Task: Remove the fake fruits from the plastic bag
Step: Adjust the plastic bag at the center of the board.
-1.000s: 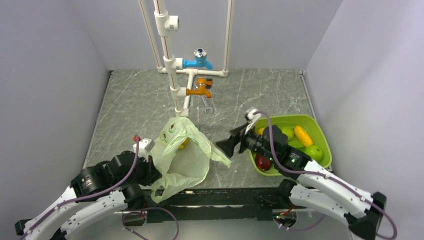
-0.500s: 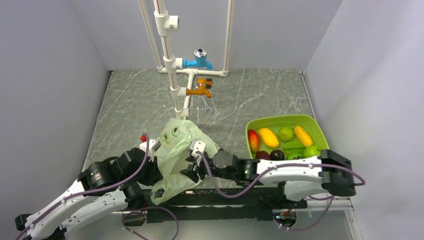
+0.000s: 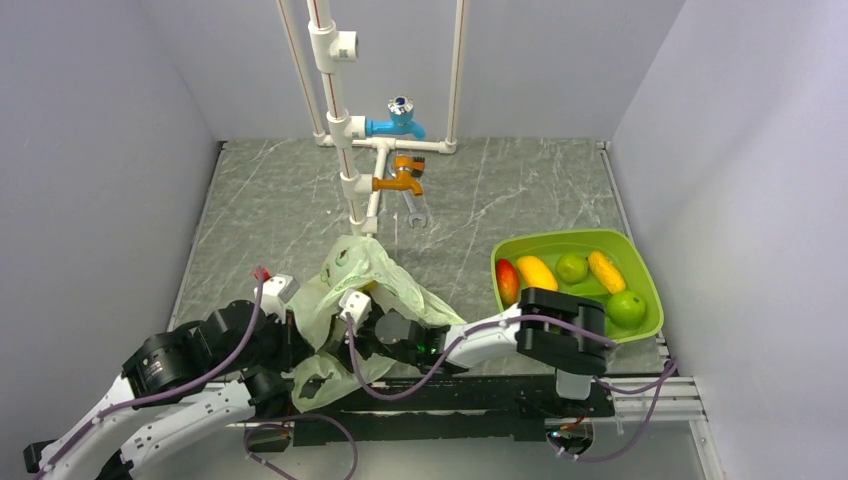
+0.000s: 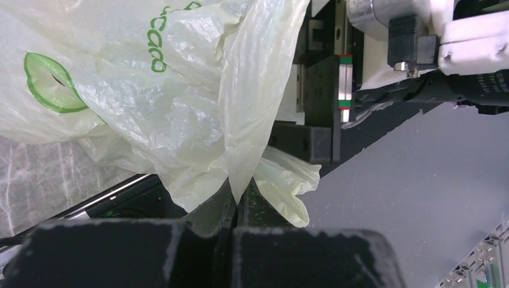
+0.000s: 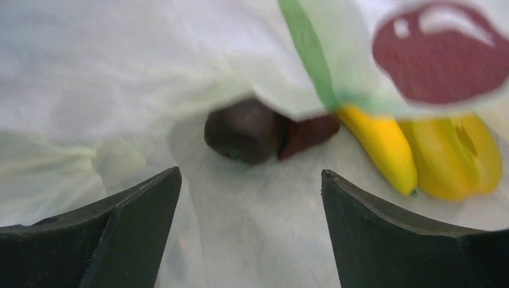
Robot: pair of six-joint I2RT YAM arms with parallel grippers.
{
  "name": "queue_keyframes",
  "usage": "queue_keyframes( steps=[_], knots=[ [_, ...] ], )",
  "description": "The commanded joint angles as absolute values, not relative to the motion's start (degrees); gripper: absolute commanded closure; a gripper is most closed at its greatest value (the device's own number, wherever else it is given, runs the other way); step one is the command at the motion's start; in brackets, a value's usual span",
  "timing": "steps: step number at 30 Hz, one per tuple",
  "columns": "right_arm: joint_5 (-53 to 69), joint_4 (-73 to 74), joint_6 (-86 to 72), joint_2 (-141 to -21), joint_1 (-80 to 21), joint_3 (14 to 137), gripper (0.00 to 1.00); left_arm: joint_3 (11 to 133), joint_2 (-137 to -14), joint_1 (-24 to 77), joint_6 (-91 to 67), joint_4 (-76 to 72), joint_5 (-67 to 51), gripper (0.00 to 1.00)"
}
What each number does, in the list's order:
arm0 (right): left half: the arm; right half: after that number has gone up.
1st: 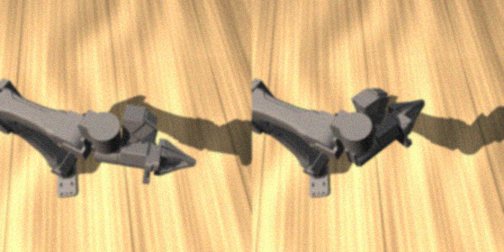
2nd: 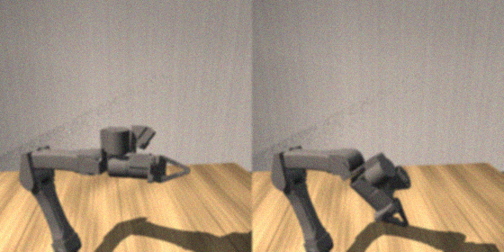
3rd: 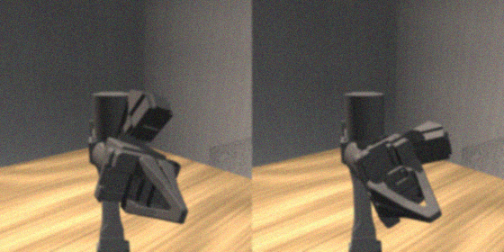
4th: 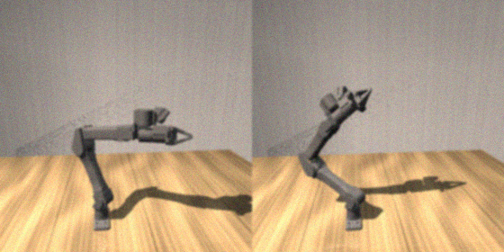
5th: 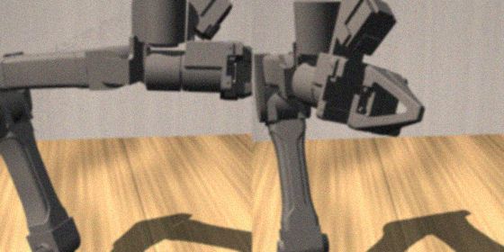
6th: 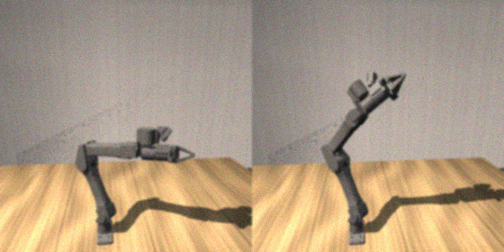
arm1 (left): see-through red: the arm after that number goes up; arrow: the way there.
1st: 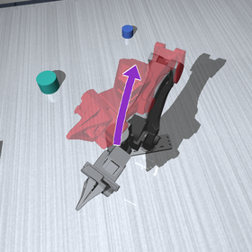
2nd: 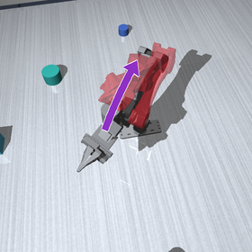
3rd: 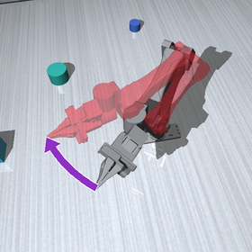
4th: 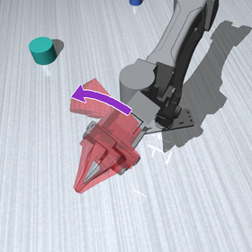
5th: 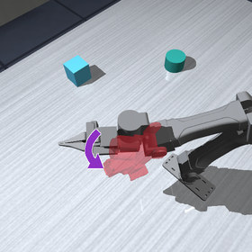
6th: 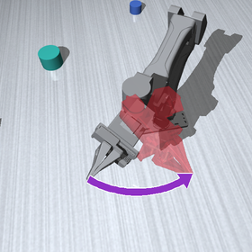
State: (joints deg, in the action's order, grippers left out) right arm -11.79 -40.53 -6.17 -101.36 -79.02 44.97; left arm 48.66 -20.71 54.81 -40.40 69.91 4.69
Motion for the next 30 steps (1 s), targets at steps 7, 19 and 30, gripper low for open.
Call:
queue_keyframes(
  steps=[7, 19, 30],
  knots=[
    [-6.3, -49.2, -7.8, -109.8, -76.6, 54.6, 0.01, 48.0, -19.8, 54.7, -44.9, 75.6, 5.8, 1.0],
    [-4.6, -47.4, -4.7, -121.9, -76.5, 61.3, 0.01, 47.2, -17.9, 54.7, -46.1, 80.5, 5.2, 1.0],
    [-15.9, -48.9, -6.9, -121.7, -75.5, 58.6, 0.38, 45.5, -16.7, 54.7, -47.6, 81.0, 4.2, 1.0]
  ],
)
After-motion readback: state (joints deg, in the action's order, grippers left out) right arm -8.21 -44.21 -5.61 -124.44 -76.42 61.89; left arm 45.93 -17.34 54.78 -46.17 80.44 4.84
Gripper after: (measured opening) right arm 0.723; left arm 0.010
